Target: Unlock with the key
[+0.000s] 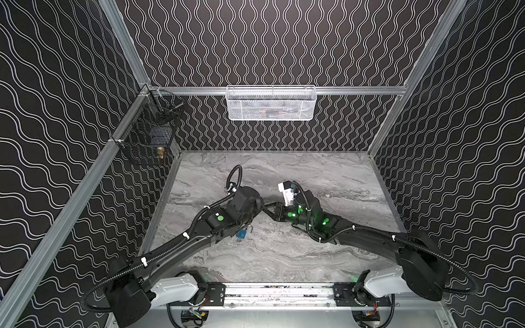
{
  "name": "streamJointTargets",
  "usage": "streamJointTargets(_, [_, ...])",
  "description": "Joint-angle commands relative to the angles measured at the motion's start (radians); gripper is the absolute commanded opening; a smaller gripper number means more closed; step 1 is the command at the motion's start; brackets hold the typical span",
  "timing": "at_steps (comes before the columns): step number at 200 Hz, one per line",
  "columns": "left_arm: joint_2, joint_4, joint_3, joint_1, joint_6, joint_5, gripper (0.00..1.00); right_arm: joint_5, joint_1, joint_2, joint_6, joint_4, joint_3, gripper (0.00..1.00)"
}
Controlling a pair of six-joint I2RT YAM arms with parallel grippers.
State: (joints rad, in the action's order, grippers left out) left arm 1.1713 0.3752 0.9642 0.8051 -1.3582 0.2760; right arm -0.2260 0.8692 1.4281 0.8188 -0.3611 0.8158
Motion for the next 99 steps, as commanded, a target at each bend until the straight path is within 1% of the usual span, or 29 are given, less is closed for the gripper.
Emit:
streamJointTargets(1, [-0.009, -0.035, 0.008, -0.001, 0.004, 0.006, 0.0, 0.007, 0.001, 0.008, -0.015, -0.019, 0.013, 0.2])
streamJointTargets(12, [-0.01, -0.035, 0.008, -0.001, 0.004, 0.005, 0.0, 0.006, 0.001, 0.012, -0.014, -0.021, 0.014, 0.16])
streamJointTargets(33, [-0.014, -0.036, 0.008, -0.001, 0.003, 0.006, 0.0, 0.004, 0.001, 0.012, -0.008, -0.025, 0.007, 0.14])
streamJointTargets(63, [-0.015, -0.059, 0.003, -0.001, -0.007, -0.012, 0.0, -0.005, 0.001, 0.012, 0.01, -0.04, -0.003, 0.07])
streamJointTargets(99, [-0.025, -0.118, -0.008, -0.001, -0.025, -0.032, 0.0, -0.034, 0.001, 0.015, 0.081, -0.091, -0.016, 0.01])
